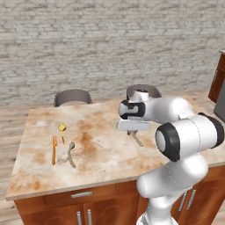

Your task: Organize the utensils by type. Pick up the wooden spoons from the counter and place them in the open cabinet. Then pick up the metallic utensils from the counter and place them in the open drawer.

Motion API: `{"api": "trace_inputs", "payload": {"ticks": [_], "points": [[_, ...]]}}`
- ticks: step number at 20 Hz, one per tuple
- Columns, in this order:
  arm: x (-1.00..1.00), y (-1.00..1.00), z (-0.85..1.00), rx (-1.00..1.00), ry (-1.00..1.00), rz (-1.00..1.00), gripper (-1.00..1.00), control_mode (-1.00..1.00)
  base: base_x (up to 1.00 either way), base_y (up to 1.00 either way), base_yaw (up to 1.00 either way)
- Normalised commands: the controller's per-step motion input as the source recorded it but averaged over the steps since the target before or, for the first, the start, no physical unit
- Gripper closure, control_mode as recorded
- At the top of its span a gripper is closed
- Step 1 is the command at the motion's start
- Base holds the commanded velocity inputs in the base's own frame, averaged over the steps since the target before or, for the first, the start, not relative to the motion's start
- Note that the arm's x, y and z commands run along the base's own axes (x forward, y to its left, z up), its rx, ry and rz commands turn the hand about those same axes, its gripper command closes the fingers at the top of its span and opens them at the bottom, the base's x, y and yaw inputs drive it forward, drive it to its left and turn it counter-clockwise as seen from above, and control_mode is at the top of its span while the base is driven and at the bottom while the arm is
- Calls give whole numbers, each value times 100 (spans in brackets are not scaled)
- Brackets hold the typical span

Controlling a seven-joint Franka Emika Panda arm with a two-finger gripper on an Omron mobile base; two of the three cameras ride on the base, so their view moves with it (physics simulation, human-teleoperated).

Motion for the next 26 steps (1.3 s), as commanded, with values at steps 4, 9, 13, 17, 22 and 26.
{"api": "trace_inputs", "payload": {"ticks": [4,9,13,17,22,26], "points": [[-31,0,85,0,2,-2,100,-100,0,0,0],[-29,0,68,0,1,0,100,-100,0,0,0],[-28,0,58,0,0,-1,100,-100,0,0,0],[-35,-4,37,0,0,0,100,-100,0,0,0],[-30,-1,41,0,-3,0,100,-100,0,0,0],[-11,0,18,0,0,0,100,-100,0,0,0]]}}
